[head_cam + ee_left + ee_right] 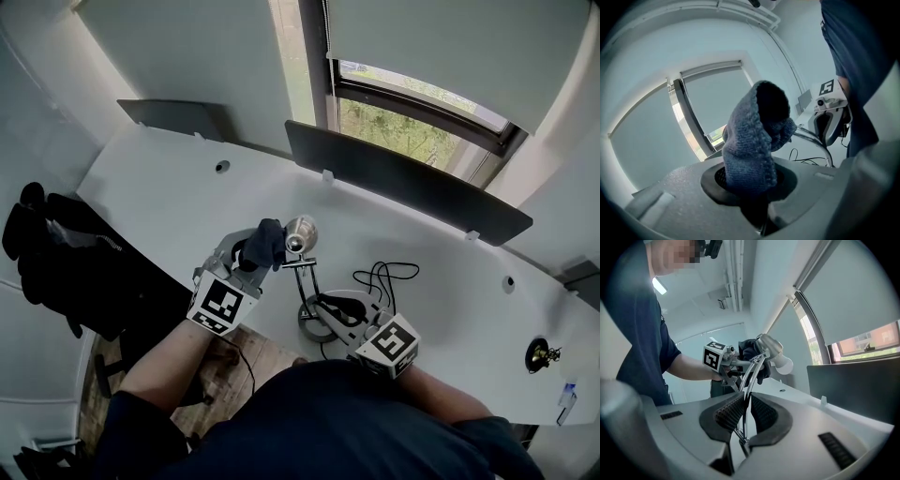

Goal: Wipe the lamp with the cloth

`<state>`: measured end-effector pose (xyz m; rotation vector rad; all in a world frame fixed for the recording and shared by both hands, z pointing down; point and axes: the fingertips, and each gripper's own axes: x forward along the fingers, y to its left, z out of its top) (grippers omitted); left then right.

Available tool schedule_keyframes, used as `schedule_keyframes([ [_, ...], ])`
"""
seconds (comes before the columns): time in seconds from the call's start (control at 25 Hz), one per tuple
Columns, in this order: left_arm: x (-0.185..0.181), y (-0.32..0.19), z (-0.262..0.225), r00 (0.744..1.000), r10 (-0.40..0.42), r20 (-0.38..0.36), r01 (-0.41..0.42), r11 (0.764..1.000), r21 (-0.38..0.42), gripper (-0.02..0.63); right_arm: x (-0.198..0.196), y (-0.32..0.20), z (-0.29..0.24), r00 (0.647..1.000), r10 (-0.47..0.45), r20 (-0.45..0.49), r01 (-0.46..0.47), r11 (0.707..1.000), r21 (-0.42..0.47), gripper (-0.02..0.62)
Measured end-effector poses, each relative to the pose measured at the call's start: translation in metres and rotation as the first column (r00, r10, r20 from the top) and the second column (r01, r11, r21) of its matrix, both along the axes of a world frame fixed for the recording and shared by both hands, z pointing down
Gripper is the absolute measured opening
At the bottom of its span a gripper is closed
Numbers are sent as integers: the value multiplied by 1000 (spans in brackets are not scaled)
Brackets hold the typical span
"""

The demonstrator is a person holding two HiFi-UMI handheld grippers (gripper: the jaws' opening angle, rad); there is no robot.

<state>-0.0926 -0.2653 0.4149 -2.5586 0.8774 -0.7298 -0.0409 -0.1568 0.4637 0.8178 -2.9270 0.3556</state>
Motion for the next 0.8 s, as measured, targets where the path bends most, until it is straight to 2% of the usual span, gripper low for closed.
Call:
schedule_keyframes([
  [0.4, 4, 10, -34, 998, 18, 55, -23, 995, 95, 80, -1, -1, -1, 1000, -2, 22, 3, 1000, -9, 49],
  [0.8, 12, -16, -32, 969, 26, 246, -74, 980, 187, 80, -4, -1, -3, 999, -19, 29, 19, 1000, -6, 49],
])
